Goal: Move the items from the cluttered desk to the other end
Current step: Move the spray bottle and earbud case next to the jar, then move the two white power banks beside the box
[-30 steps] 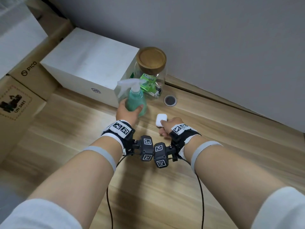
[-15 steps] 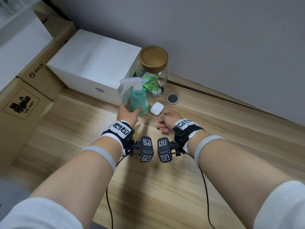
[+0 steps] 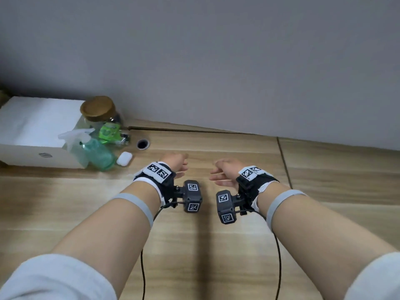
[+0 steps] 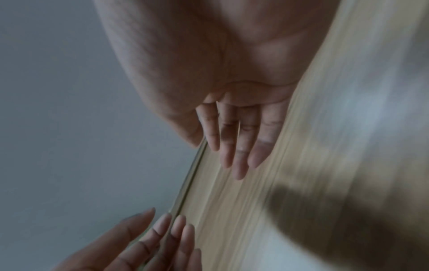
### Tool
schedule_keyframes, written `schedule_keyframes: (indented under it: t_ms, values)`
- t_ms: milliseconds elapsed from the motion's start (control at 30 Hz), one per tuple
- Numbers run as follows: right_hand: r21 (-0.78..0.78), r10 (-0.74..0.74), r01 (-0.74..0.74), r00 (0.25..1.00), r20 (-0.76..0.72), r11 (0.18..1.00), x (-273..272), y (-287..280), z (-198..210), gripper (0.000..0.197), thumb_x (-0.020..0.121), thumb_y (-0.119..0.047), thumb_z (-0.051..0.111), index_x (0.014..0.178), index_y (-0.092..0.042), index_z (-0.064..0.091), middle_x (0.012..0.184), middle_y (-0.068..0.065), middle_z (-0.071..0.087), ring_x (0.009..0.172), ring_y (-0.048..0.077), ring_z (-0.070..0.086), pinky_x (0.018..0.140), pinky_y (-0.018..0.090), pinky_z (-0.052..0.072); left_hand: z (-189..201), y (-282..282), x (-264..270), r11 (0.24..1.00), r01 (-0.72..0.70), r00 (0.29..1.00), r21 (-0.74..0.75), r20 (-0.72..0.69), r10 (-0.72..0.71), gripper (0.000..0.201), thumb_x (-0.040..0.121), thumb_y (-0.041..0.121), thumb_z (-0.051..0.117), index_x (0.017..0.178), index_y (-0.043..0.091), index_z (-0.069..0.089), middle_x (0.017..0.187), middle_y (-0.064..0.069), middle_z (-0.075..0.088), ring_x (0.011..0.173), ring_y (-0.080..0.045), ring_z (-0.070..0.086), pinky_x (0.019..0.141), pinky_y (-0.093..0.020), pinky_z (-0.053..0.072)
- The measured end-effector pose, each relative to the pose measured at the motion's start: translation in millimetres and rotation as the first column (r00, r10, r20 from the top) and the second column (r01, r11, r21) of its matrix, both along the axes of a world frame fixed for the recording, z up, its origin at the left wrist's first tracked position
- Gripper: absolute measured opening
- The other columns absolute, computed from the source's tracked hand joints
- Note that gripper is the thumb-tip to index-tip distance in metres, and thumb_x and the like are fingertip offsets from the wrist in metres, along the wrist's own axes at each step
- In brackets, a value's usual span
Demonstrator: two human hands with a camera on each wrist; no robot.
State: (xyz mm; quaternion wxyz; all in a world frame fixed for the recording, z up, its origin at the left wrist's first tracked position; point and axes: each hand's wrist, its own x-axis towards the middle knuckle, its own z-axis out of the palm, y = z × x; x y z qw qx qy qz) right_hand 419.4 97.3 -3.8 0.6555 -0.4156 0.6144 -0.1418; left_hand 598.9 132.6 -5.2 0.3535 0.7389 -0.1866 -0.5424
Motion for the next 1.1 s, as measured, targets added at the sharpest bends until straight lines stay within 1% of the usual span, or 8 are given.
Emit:
schedule_keyframes:
  t_ms: [100, 200, 300, 367, 500, 767, 867, 1100]
  values:
    - [-0.017, -0.117, 0.118, 0.992, 0.050, 0.993, -116, 10, 12, 0.026, 0.100, -0.018, 0.050, 0.124, -0.008, 0.053, 0.102, 0.010, 0.069, 0.083, 0.023, 0.071, 0.082, 0.037, 0.059, 13, -17, -115, 0.989, 0.149, 0.989, 0.016, 0.013, -0.149, 0.006, 0.100, 0.015, 0.055, 0.095, 0.012, 0.057, 0.086, -0.004, 0.061, 0.087, -0.020, 0.061, 0.066, -0.028, 0.053]
    - [-0.020, -0.240, 0.242, 0.968, 0.073, 0.970, -245, 24, 21, 0.026, 0.100, -0.017, 0.049, 0.124, -0.009, 0.053, 0.093, 0.007, 0.068, 0.075, 0.020, 0.069, 0.072, 0.033, 0.058, 21, -24, -246, 0.971, 0.240, 0.970, -0.011, -0.029, -0.241, 0.009, 0.100, 0.018, 0.055, 0.101, 0.012, 0.062, 0.080, -0.002, 0.064, 0.071, -0.016, 0.065, 0.048, -0.025, 0.051]
    - [-0.072, -0.348, 0.351, 0.936, 0.049, 0.934, -372, 39, 38, 0.024, 0.100, -0.016, 0.049, 0.121, -0.008, 0.056, 0.089, 0.007, 0.066, 0.069, 0.020, 0.066, 0.065, 0.030, 0.055, 33, -24, -377, 0.931, 0.356, 0.930, -0.079, -0.070, -0.361, 0.012, 0.100, 0.021, 0.053, 0.103, 0.011, 0.061, 0.082, -0.002, 0.065, 0.069, -0.014, 0.065, 0.051, -0.024, 0.053]
    - [-0.110, -0.422, 0.423, 0.906, 0.035, 0.899, -449, 49, 53, 0.018, 0.099, -0.014, 0.049, 0.114, -0.009, 0.058, 0.090, 0.010, 0.065, 0.066, 0.020, 0.064, 0.063, 0.030, 0.053, 47, -22, -455, 0.897, 0.425, 0.896, -0.119, -0.088, -0.436, 0.010, 0.102, 0.020, 0.051, 0.101, 0.012, 0.057, 0.086, -0.002, 0.063, 0.073, -0.015, 0.063, 0.062, -0.028, 0.052]
    - [-0.150, -0.527, 0.523, 0.850, 0.016, 0.839, -573, 69, 78, 0.009, 0.098, -0.013, 0.051, 0.100, -0.011, 0.059, 0.087, 0.008, 0.064, 0.065, 0.020, 0.063, 0.065, 0.030, 0.051, 74, -21, -576, 0.840, 0.513, 0.841, -0.174, -0.096, -0.533, 0.007, 0.101, 0.015, 0.052, 0.099, 0.011, 0.057, 0.086, -0.005, 0.063, 0.073, -0.019, 0.063, 0.069, -0.031, 0.052]
    - [-0.172, -0.664, 0.650, 0.747, -0.035, 0.741, -730, 91, 91, 0.011, 0.098, -0.010, 0.048, 0.105, -0.009, 0.057, 0.080, 0.006, 0.060, 0.062, 0.018, 0.060, 0.060, 0.027, 0.048, 100, -49, -731, 0.731, 0.644, 0.735, -0.225, -0.082, -0.673, 0.006, 0.100, 0.012, 0.053, 0.104, 0.009, 0.057, 0.085, -0.006, 0.062, 0.074, -0.020, 0.063, 0.069, -0.031, 0.051]
    - [-0.174, -0.685, 0.666, 0.725, -0.079, 0.725, -772, 83, 84, 0.018, 0.097, -0.010, 0.048, 0.109, -0.007, 0.061, 0.083, 0.008, 0.062, 0.061, 0.019, 0.062, 0.060, 0.027, 0.050, 87, -70, -775, 0.720, 0.661, 0.716, -0.211, -0.108, -0.689, 0.008, 0.100, 0.012, 0.052, 0.106, 0.008, 0.057, 0.084, -0.006, 0.061, 0.073, -0.020, 0.062, 0.068, -0.032, 0.050]
    - [-0.130, -0.656, 0.645, 0.720, -0.227, 0.753, -857, 24, 60, 0.016, 0.097, -0.013, 0.054, 0.109, -0.005, 0.061, 0.087, 0.009, 0.064, 0.069, 0.020, 0.063, 0.064, 0.029, 0.053, 26, -138, -863, 0.701, 0.694, 0.679, -0.160, -0.177, -0.713, 0.010, 0.099, 0.013, 0.054, 0.089, 0.013, 0.054, 0.085, -0.004, 0.061, 0.074, -0.018, 0.060, 0.073, -0.032, 0.048]
